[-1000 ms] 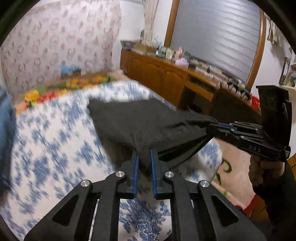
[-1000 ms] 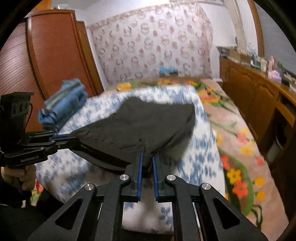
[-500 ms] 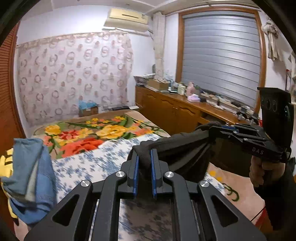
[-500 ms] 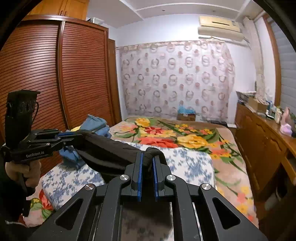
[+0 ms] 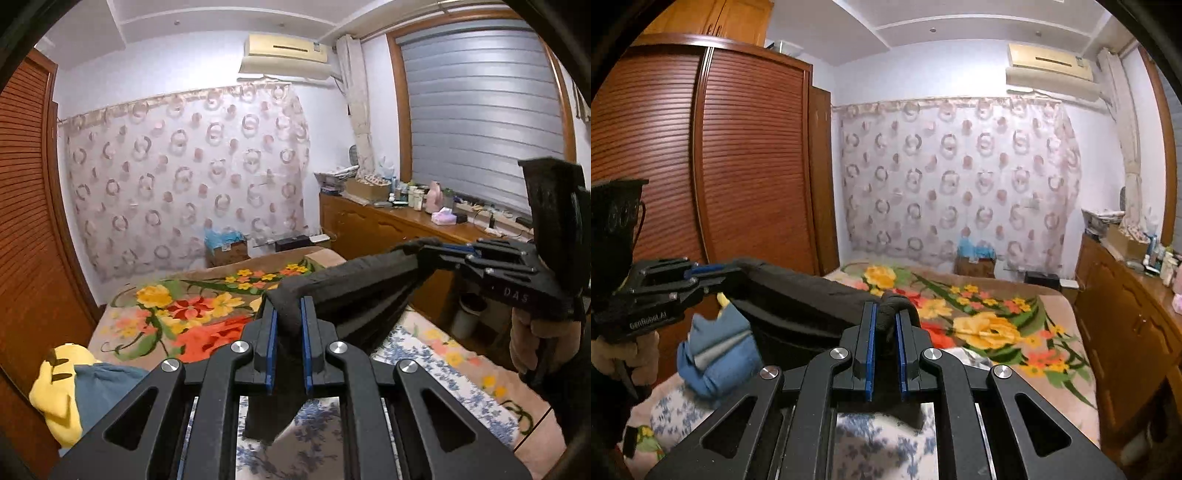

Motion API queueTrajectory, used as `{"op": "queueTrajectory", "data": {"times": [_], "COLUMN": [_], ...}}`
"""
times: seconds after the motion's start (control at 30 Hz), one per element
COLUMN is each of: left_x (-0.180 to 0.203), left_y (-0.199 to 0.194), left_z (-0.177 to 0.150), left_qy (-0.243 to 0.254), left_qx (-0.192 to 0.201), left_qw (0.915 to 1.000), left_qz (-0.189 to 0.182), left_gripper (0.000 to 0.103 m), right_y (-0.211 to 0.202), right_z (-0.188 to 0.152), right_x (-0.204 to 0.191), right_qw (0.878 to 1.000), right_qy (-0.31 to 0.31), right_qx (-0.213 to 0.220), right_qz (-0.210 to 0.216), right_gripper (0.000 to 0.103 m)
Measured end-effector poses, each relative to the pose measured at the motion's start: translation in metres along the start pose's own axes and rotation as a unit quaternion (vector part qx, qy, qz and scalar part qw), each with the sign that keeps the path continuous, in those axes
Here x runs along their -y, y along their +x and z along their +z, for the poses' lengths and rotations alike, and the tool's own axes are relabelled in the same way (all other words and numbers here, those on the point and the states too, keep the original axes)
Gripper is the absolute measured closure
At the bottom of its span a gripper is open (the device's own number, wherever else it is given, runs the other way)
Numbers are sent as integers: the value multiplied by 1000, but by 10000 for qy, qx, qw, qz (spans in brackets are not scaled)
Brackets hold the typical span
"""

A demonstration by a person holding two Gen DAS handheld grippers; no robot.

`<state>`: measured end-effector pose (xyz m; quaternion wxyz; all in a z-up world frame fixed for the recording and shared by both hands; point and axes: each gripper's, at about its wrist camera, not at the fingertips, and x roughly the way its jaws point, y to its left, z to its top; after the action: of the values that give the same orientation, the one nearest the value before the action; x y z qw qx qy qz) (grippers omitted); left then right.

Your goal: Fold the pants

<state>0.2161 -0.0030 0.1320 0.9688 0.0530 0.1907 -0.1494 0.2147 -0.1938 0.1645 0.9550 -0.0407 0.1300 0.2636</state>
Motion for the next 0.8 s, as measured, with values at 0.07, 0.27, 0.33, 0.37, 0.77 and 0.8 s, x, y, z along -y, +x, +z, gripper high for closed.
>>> {"op": "queueTrajectory", "data": {"times": [0.07,0.27,0.33,0.37,0.77,0.8], "left_x": [-4,-7,-6,-4,20,23], "left_y": [7,29,27,24,-18,-22], "left_z": [-15,-63,-68,-69,-95,-98], "left_qy": [-52,-97,-139,-135,-139,-139], "left_qx": [-153,-717,-768,-772,-847,-867], "left_qw": [9999,9974,9969,9969,9961,9958], "left_qz": [-22,17,-2,-14,-224,-246], "left_gripper": [91,91,91,91,91,91], "right_y": [12,56,61,62,2,-4], "right_z": [-19,-69,-77,-79,-92,-96], "right_x": [0,-4,-6,-7,-17,-19], "right_qw": [9999,9964,9954,9953,9953,9950], "right_qy": [-12,-126,-122,-120,-15,-4], "right_qx": [-150,-837,-940,-958,-934,-967], "right_qz": [49,70,101,108,245,247], "right_gripper": [93,93,93,93,93,93]}}
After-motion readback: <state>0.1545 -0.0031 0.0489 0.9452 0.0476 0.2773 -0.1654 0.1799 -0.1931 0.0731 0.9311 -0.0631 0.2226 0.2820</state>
